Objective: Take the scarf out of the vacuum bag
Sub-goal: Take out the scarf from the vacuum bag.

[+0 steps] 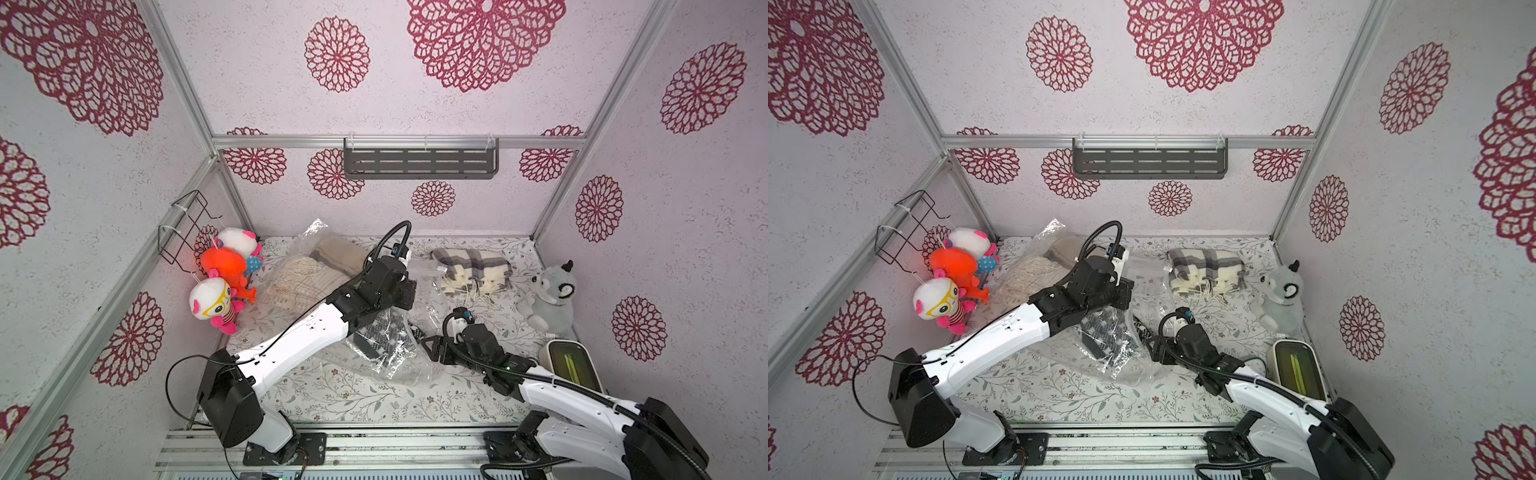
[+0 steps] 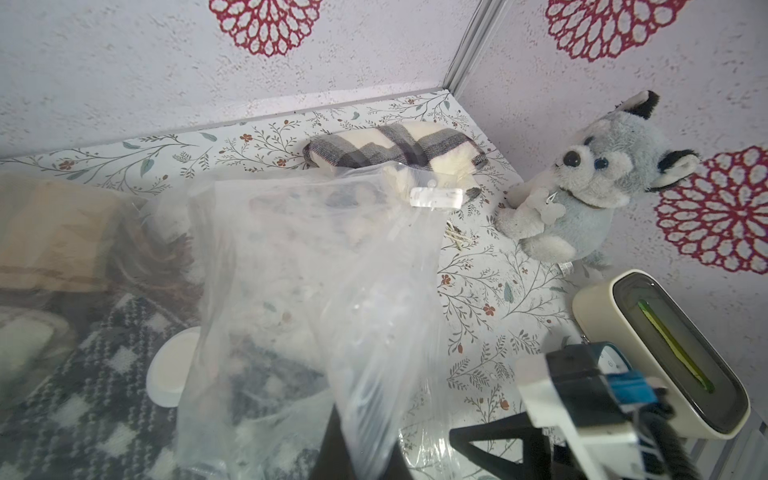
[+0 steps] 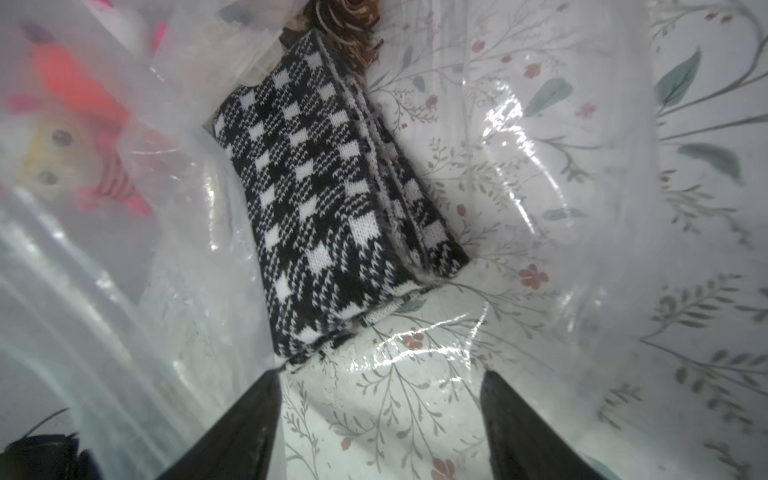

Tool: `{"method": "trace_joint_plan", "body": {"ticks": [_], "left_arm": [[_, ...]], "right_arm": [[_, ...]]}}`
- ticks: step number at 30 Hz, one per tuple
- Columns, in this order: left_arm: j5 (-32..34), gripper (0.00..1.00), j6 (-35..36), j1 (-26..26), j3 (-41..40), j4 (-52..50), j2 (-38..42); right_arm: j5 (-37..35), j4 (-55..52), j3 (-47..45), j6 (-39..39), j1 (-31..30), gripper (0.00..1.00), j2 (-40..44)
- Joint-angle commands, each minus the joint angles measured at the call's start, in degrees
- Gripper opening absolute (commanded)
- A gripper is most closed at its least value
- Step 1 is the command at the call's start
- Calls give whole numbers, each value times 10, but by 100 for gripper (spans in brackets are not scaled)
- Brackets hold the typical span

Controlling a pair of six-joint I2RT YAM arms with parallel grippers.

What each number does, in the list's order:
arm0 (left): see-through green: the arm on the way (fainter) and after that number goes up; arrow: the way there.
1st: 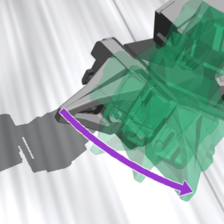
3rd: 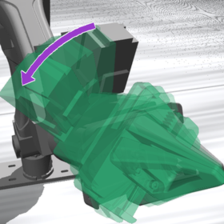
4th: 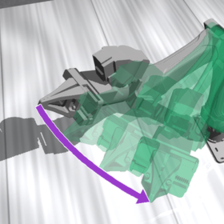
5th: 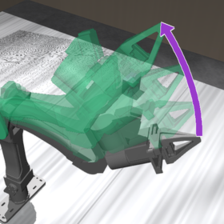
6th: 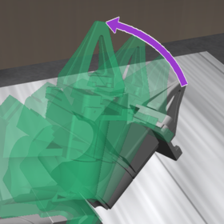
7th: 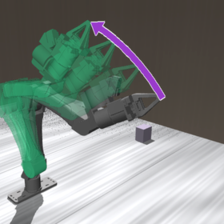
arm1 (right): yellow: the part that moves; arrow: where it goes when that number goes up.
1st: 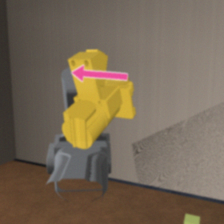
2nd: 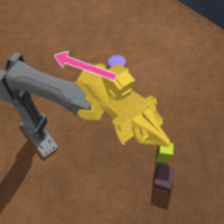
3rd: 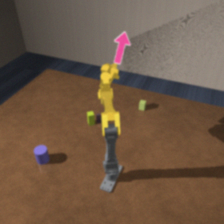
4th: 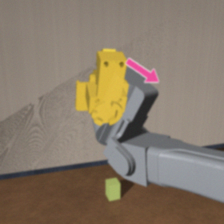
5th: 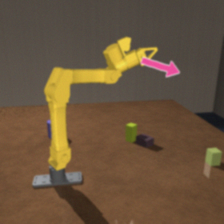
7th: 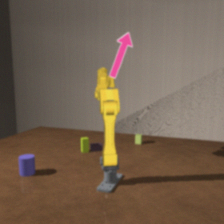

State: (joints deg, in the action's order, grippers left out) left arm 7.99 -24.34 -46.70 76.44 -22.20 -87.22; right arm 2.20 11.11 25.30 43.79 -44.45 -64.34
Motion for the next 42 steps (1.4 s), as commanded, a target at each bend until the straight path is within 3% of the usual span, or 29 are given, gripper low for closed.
{"method": "trace_joint_plan", "body": {"ticks": [1, 4, 9, 15, 23, 24, 30, 31, 35, 39, 42], "left_arm": [[-9, 2, -4, -15, -7, 18, 13], [11, 1, -2, -15, -4, 12, 16], [-17, 0, -5, -15, -11, 14, 36], [-15, 0, -10, -21, -21, 22, 54], [-11, 0, -14, -42, -19, 31, 64], [-7, 0, -13, -46, -26, 34, 66], [61, 0, -7, -38, -62, 27, 86], [63, 0, -9, -35, -68, 30, 91], [54, 0, -12, -22, -84, 23, 100], [52, 0, -12, -7, -97, 24, 87], [55, 0, -6, 2, -109, 39, 77]], "right_arm": [[-32, 108, 8, 34, -9, 83, -38], [-24, 156, 3, 55, -9, 88, -77], [0, 270, 0, 95, -20, 88, -165], [3, 311, 37, 112, -59, 88, -261], [21, 403, 79, 136, -63, 83, -369], [25, 404, 89, 134, -63, 76, -380], [57, 406, 93, 105, -63, 5, -379], [54, 393, 88, 98, -60, 0, -366], [34, 309, 66, 59, -31, 0, -298], [-1, 123, 85, -8, -17, 0, -215], [4, 65, 75, -32, -2, 0, -173]]}}
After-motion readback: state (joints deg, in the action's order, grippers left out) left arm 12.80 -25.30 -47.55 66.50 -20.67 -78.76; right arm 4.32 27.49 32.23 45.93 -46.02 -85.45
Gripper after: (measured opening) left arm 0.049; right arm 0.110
